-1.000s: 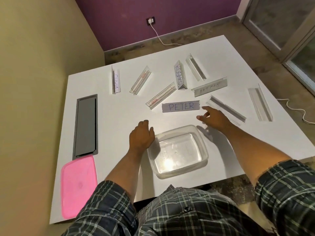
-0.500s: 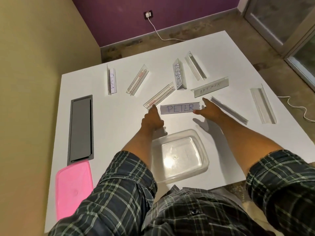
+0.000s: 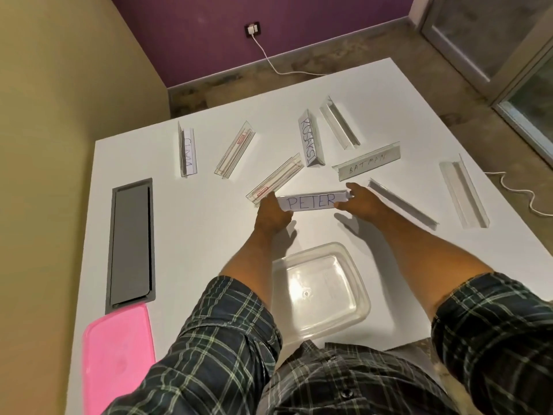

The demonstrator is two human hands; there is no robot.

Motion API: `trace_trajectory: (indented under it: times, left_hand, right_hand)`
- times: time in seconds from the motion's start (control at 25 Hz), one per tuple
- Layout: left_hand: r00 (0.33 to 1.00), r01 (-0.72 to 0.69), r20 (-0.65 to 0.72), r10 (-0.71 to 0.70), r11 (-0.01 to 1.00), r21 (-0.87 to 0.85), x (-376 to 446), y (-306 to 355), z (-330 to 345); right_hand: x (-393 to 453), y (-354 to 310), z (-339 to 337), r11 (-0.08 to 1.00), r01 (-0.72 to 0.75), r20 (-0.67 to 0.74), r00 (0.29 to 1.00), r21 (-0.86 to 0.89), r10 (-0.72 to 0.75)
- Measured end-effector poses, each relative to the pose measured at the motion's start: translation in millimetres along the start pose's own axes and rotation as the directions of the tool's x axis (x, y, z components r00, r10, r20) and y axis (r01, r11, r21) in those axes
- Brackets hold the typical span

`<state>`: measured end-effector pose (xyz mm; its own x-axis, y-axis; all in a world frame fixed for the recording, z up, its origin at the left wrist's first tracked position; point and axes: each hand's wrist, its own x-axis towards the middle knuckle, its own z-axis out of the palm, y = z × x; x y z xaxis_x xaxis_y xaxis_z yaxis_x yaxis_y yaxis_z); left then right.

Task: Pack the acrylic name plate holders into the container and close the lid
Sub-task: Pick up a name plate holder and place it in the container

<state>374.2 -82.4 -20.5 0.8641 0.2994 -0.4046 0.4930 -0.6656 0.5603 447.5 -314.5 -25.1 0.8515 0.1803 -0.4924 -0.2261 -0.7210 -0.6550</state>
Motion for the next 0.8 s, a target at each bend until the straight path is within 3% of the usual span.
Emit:
trace_trajectory:
  times: [0.2,0.32,0.56,0.8]
  left_hand:
    - [0.997,0.042,0.072,-0.036,0.996,-0.081,11.7,-2.0,0.8]
    - [0.999,0.038,0.011,-0.038,0.996,-0.081,14.5,-2.1,3.4]
    - [0.987,0.013,-0.161,-0.017,0.999,-0.029,-4.3,1.5,-7.6]
    - [0.995,0.059,-0.083,-0.062,0.998,-0.032,-25.0,-6.9,-45.2]
  right_hand:
    - [2.2,4.4,7.6,0.999,-0.008,0.022,1.000,0.050,0.007]
    - [0.6,7.9,8.4,1.000,0.001,-0.021,1.000,0.000,-0.001]
    - [-11.4,-2.9,-1.4,0.958,0.120,-0.074,0.987,-0.259,-0.143]
    - [-27.6,-22.9,-20.5,0.848,0.283,0.033,0.953,-0.448,-0.301]
